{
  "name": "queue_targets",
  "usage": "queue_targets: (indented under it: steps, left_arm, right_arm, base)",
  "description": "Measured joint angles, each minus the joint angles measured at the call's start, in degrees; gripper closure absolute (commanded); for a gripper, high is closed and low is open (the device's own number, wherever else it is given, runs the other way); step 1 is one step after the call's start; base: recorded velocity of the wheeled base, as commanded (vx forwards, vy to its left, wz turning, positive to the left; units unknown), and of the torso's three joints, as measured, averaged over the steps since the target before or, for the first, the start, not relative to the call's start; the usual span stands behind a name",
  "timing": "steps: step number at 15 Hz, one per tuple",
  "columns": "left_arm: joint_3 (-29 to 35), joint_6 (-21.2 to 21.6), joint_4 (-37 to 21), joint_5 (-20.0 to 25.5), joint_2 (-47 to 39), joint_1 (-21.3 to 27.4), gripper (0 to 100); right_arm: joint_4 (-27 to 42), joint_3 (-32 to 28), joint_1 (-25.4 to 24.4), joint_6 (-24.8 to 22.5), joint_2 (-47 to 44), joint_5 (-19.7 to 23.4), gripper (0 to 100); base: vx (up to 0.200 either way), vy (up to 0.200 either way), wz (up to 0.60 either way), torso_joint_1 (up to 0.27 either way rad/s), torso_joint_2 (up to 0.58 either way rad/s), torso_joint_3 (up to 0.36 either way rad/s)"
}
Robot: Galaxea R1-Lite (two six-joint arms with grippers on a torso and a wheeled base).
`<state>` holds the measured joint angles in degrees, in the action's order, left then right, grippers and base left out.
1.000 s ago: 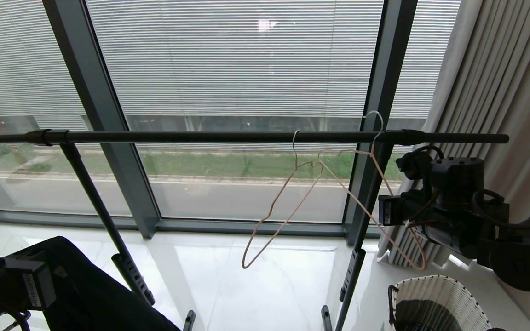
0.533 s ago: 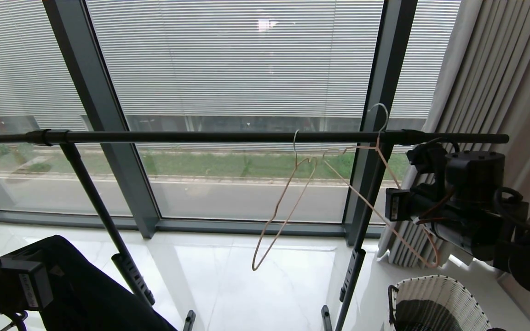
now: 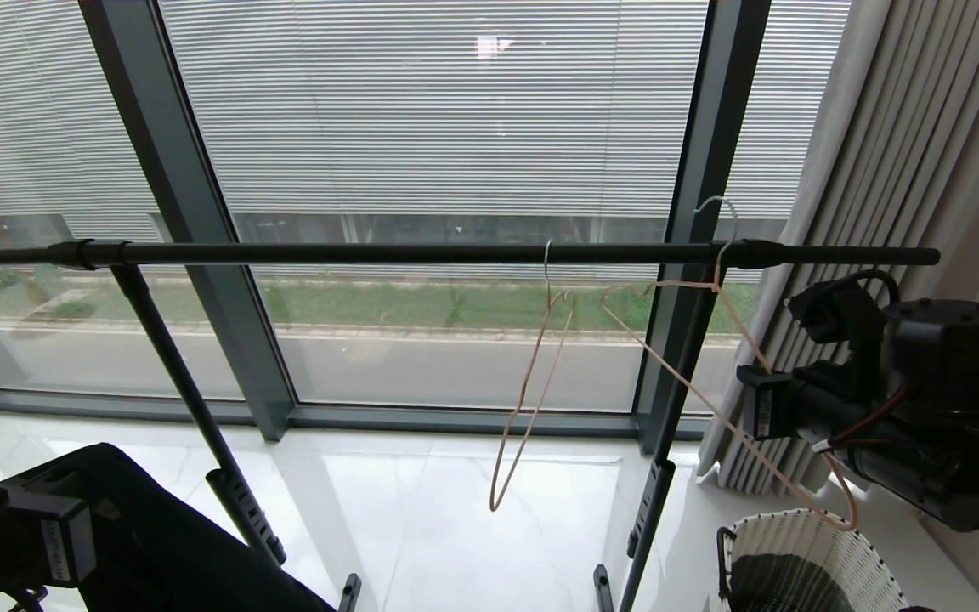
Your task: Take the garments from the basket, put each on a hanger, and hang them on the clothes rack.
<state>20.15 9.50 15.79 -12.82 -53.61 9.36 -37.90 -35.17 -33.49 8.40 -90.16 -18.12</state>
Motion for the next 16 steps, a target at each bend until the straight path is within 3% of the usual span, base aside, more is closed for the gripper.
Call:
queue_targets:
  steps: [6, 13, 16]
  left_arm:
    - [-0.5, 0.2, 0.0, -0.3, 0.1, 0.0, 100]
    - [-0.6, 0.2, 0.0, -0.3, 0.0, 0.1, 100]
    - [-1.0, -0.4, 0.0, -0.3, -0.2, 0.1, 100]
  right_arm:
    - [0.0, 4.4, -2.8, -0.5, 4.5, -0.7, 100]
    - [0.0, 4.9, -6.3, -0.5, 5.5, -0.7, 100]
    - [0.0, 5.2, -10.6, -0.1, 5.8, -0.7, 100]
  base:
    - [-0.2, 0.0, 0.0, 0.001, 0.0, 0.005]
    - [-0.2, 0.0, 0.0, 0.002, 0.0, 0.002]
    - [0.0, 0.0, 0.0, 0.0, 0.0, 0.0]
